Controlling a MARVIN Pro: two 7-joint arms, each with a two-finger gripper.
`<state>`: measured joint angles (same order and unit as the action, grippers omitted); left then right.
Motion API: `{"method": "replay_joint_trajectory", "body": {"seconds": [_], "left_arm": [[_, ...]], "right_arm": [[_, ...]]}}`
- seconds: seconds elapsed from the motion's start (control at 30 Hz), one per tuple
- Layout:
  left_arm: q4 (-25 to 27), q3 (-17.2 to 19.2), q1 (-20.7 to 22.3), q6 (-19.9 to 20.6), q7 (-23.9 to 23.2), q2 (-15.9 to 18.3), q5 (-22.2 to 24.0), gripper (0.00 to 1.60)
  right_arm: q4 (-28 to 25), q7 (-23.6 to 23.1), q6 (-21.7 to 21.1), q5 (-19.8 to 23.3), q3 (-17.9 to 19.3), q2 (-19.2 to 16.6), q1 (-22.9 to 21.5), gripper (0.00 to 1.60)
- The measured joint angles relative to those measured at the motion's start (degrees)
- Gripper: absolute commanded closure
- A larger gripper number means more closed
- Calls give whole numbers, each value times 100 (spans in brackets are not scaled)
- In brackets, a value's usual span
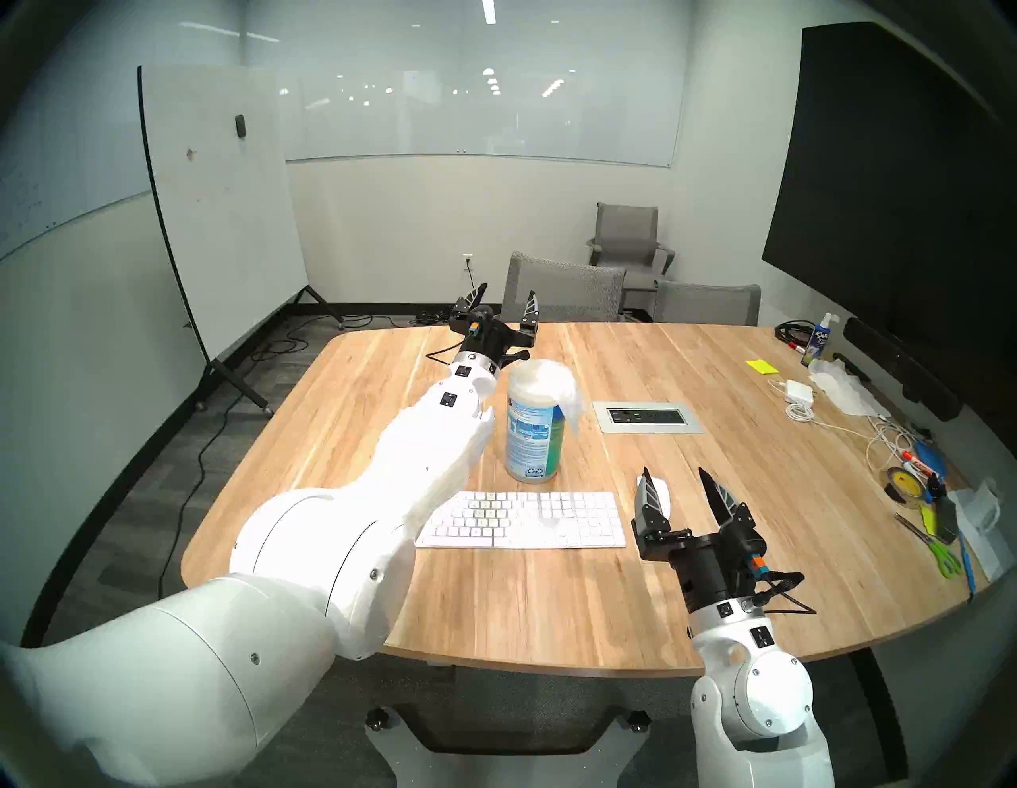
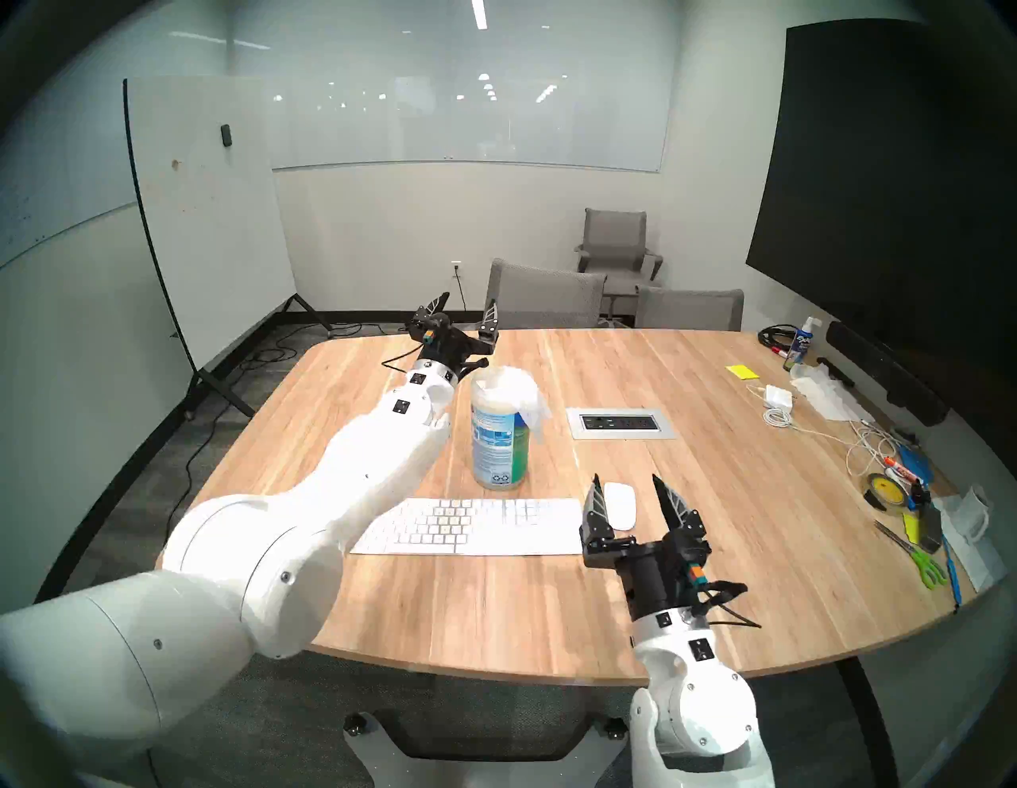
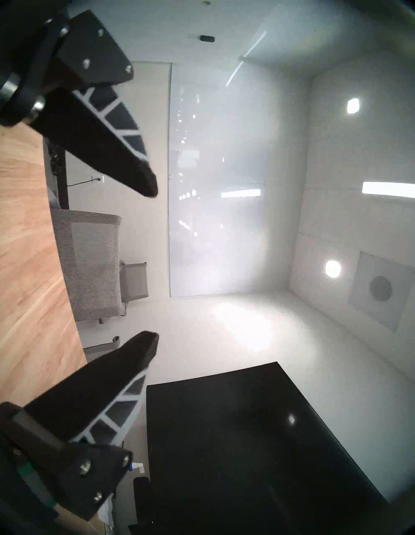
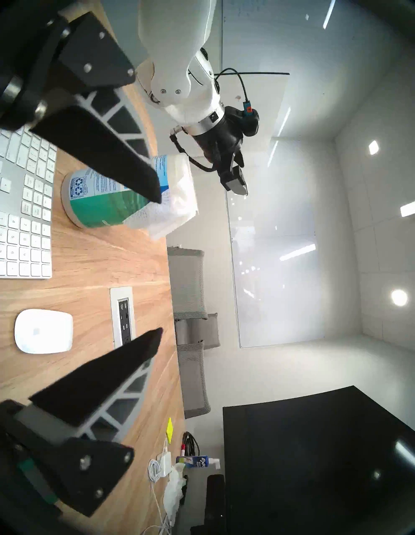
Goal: Wipe the keyboards and mice with a disinfecting wipe, then set the wipe down
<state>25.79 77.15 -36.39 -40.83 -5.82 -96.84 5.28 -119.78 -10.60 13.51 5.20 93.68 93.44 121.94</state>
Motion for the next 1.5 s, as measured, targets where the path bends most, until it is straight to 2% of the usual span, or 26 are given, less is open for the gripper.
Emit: {"method": "replay_joint_trajectory", "body": {"seconds": [0.3,0.53,0.67,0.83,1.23,1.37,1.5], "left_arm": [[389,-87,-284,-887,-398,28,22,0],[868,25,-693,-1282,-891,241,261,0],[935,102,-802,-1329,-1232,343,497,0],[624,218,-695,-1328,-1672,418,917,0],[-71,316,-162,-734,-2281,427,1303,0],[-193,345,-66,-777,-2618,417,1412,0],[-91,421,-85,-970,-2949,416,1566,0]], "right_arm": [[-102,0,-2,0,0,0,102,0],[-155,0,-6,0,0,0,152,0],[-169,1,-8,0,0,0,161,0],[-177,1,-9,0,0,0,160,0],[-177,1,-9,0,0,0,150,0],[-179,1,-9,0,0,0,149,0],[-182,1,-10,0,0,0,149,0]]}}
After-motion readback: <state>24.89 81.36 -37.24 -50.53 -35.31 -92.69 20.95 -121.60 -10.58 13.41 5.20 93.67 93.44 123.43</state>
